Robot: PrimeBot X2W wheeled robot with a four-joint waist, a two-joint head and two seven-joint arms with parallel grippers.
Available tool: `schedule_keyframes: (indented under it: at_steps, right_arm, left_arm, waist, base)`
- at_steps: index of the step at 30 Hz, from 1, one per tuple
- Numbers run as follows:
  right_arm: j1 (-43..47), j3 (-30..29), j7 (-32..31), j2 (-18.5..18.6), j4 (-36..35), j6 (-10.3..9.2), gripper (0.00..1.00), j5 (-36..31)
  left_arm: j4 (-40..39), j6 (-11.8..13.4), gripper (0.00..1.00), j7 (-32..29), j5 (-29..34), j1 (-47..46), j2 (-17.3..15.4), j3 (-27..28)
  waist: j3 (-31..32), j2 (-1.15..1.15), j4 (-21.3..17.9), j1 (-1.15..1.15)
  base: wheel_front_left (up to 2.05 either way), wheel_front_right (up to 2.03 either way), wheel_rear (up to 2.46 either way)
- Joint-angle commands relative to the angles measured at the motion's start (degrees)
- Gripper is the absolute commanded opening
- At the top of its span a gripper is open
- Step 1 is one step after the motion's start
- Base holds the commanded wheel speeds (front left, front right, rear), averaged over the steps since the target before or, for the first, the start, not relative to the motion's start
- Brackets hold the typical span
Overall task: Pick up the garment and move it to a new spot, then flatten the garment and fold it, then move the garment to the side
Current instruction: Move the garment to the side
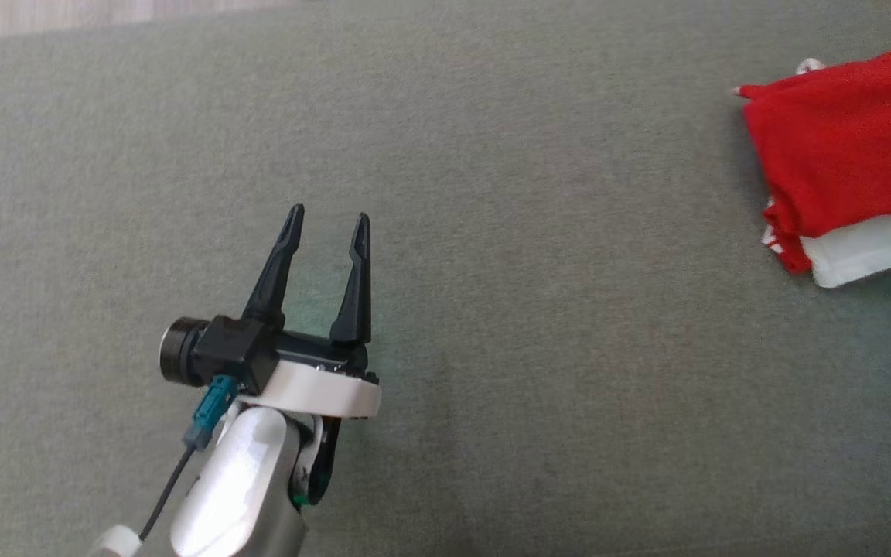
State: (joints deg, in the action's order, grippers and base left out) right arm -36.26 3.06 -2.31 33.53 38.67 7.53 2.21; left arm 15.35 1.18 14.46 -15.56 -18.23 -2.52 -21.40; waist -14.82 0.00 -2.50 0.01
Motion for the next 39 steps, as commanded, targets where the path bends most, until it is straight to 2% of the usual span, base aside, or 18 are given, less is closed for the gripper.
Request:
schedule_keyframes:
  at_steps: [1,6,11,12,13,19,25,31,39]
  right_arm:
    - [-1.49,-0.96,-0.07,2.66,-0.69,-0.04,0.00,-0.93]
    - [-2.50,-5.35,-0.53,4.17,2.26,-0.04,0.00,-6.10]
    - [-1.47,-10.28,-1.79,2.89,3.29,-0.04,0.00,-10.16]
    - [-1.34,-11.30,-1.82,2.43,3.25,-0.04,0.24,-10.85]
    - [-1.22,-12.30,-1.61,1.79,3.01,-0.04,1.00,-11.52]
    - [-0.84,-13.94,-1.12,-2.02,0.46,-0.04,1.00,-14.06]
    - [-0.15,-13.97,0.56,-8.05,-6.93,-0.04,1.00,-13.89]
    - [3.19,-13.20,1.53,-15.38,-17.86,-0.04,1.00,-9.02]
    - [12.08,-11.35,4.46,-27.33,-29.83,-0.04,1.00,-0.43]
  left_arm:
    - [-1.75,-0.15,1.00,0.54,0.40,-2.23,-0.36,1.96]
    - [-1.86,-0.21,1.00,0.54,0.41,-3.12,-0.36,2.35]
    - [-1.82,-0.32,1.00,0.54,0.37,-3.27,-0.36,2.77]
    - [-1.75,-0.29,1.00,0.54,0.33,-3.30,-0.36,2.85]
    - [-1.69,-0.24,1.00,0.54,0.29,-3.29,-0.36,2.96]
    - [-1.46,-0.16,1.00,0.54,0.23,-2.70,-0.36,3.74]
    - [-1.72,-0.05,1.00,0.54,0.11,-0.95,-0.36,5.60]
    - [-2.79,0.14,1.00,0.54,-0.05,0.93,-0.36,7.08]
    - [-4.30,0.29,1.00,0.54,-0.33,3.88,-0.36,9.09]
  waist:
    - [-1.47,0.00,1.39,-0.01]
    - [-3.18,0.00,3.08,-0.01]
    - [-3.30,0.00,3.36,-0.01]
    - [-3.14,0.00,3.30,-0.01]
    - [-2.86,0.00,3.17,-0.01]
    - [-0.48,0.00,2.11,-0.01]
    - [4.12,0.00,0.78,-0.01]
    - [8.15,0.00,0.81,-0.01]
    - [11.28,0.00,1.62,-0.01]
  base:
    - [0.00,0.00,0.00]
    - [0.00,0.00,0.00]
    - [0.00,0.00,0.00]
    - [0.00,0.00,0.00]
    - [0.00,0.00,0.00]
    - [0.00,0.00,0.00]
    - [0.00,0.00,0.00]
    - [0.00,0.00,0.00]
    - [0.00,0.00,0.00]
